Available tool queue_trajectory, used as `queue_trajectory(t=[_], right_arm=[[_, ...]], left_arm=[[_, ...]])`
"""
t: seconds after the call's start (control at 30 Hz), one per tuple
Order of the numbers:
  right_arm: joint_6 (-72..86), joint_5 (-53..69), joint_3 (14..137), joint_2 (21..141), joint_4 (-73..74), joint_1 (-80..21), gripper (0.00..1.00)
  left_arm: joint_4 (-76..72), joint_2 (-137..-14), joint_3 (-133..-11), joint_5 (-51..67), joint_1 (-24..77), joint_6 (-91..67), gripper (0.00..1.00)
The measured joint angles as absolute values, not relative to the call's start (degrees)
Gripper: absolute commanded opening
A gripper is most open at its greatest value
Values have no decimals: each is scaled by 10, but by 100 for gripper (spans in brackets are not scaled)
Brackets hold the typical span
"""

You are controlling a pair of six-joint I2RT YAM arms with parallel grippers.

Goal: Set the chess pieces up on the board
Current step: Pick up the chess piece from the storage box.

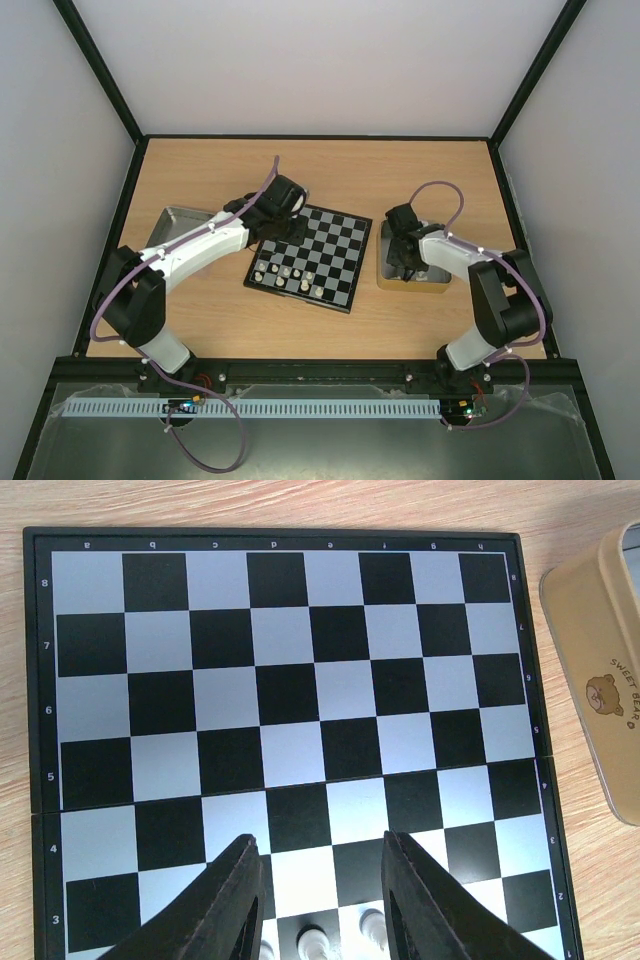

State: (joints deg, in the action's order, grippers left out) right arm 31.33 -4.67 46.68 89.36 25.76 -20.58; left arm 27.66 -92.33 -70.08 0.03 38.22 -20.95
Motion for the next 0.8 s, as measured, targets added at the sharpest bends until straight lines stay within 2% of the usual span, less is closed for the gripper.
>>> queue_trajectory(t=[0.43,0.6,0.8], right_arm=[[348,-53,475,917,203,-204,26],[354,-56,477,924,189,-201,19],[370,-57,476,929,188,-200,22]], left_arm=[[277,-923,-701,0,382,-209,36],[277,-923,-701,0,382,-208,36],[277,-923,-701,0,382,-209,37]])
